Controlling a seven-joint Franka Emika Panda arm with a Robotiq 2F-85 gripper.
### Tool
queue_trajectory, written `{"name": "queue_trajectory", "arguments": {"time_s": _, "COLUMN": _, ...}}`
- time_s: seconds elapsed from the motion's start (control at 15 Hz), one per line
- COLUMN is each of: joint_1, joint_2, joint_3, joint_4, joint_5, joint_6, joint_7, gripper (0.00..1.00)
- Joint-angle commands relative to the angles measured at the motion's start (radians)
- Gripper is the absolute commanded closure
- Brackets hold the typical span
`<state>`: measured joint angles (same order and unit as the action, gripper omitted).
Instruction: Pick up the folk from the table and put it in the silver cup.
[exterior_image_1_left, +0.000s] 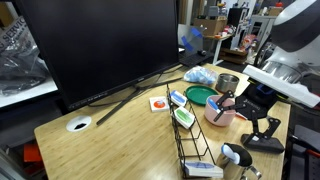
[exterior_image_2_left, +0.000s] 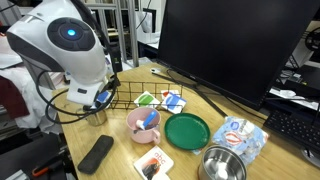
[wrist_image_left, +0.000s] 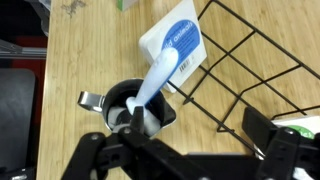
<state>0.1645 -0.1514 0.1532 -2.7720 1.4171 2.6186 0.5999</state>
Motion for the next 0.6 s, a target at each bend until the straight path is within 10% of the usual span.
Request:
{"name": "queue_trajectory", "arguments": {"time_s": 0.0, "joint_1": -0.014, "joint_2": 0.032, "joint_3": 0.039, "joint_4": 0.0, "joint_5": -0.15, "joint_6": 0.125, "joint_7": 0.137, "gripper": 0.0}}
{"name": "queue_trajectory", "arguments": {"time_s": 0.53, "joint_1": -0.01, "joint_2": 0.069, "joint_3": 0.018, "joint_4": -0.004, "joint_5": -0.238, "joint_6": 0.145, "joint_7": 0.212, "gripper": 0.0}}
